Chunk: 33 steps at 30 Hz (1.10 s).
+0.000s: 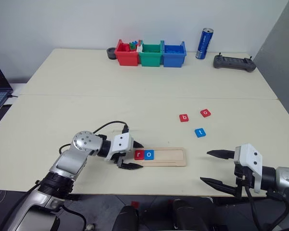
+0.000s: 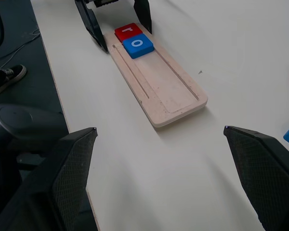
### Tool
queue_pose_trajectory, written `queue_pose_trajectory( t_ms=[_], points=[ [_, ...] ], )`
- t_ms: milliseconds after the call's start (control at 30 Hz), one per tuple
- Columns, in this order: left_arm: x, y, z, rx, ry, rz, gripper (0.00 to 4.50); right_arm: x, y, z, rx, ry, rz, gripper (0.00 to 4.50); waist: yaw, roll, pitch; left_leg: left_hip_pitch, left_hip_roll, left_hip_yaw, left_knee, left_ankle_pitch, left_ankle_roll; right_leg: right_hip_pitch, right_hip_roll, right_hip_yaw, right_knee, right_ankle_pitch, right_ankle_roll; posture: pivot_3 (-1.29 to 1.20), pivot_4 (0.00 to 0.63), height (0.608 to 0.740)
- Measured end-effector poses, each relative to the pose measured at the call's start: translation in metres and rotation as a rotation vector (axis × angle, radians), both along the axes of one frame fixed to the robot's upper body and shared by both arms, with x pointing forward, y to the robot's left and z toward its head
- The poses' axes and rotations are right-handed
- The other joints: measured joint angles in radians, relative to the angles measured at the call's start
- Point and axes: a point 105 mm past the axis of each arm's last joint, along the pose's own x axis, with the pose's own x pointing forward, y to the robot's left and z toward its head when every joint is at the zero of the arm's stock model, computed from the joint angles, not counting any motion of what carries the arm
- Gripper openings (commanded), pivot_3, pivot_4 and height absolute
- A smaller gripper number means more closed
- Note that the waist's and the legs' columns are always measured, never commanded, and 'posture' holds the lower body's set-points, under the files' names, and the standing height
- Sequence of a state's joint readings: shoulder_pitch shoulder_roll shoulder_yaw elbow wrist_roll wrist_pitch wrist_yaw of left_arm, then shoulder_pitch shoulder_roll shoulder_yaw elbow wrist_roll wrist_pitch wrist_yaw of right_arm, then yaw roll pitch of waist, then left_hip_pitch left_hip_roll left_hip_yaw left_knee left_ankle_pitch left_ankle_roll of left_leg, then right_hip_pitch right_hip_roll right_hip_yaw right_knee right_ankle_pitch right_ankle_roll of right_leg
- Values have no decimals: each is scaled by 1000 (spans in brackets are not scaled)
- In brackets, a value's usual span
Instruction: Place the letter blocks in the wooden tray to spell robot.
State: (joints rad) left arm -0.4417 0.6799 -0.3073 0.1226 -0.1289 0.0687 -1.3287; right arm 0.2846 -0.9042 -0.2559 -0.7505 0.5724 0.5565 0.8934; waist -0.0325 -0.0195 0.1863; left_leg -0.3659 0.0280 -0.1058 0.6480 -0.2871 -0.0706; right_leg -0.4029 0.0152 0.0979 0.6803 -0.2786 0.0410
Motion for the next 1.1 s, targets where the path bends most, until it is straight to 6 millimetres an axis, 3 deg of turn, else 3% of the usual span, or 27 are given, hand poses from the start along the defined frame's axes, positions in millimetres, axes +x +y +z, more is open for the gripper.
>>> queue_pose_trajectory(
  t_ms=[533, 600, 667, 933, 1100],
  points=[
    [10, -4, 2, 48, -6, -13, 3379, -1, -1, -1, 2, 5, -7, 4500, 0, 0, 0, 0, 0, 0, 1, 0, 0, 0, 0, 0, 1, 0, 0, 0, 150, 740],
    [10, -5, 2, 49, -6, -14, 4094, -1, -1, -1, 6, 7, -8, 4500, 0, 0, 0, 0, 0, 0, 1, 0, 0, 1, 0, 0, 1, 0, 0, 0, 150, 740],
    [11, -6, 1, 43, -3, -12, 4460, -1, 0, -1, 11, 11, -7, 4500, 0, 0, 0, 0, 0, 0, 1, 0, 0, 1, 0, 0, 1, 0, 0, 0, 150, 740],
    [10, -9, 4, 8, -8, -18, 4460, 0, 0, -1, 10, 17, -9, 4500, 0, 0, 0, 0, 0, 0, 1, 0, 0, 1, 0, 0, 1, 0, -1, 0, 150, 740],
    [5, 5, 14, -52, 1, 43, 4460, 1, -1, -1, 19, 33, -18, 4500, -4, 0, 0, 0, 1, 0, 1, 0, 0, 0, 0, 0, 1, 0, -1, 0, 150, 740]
  ],
)
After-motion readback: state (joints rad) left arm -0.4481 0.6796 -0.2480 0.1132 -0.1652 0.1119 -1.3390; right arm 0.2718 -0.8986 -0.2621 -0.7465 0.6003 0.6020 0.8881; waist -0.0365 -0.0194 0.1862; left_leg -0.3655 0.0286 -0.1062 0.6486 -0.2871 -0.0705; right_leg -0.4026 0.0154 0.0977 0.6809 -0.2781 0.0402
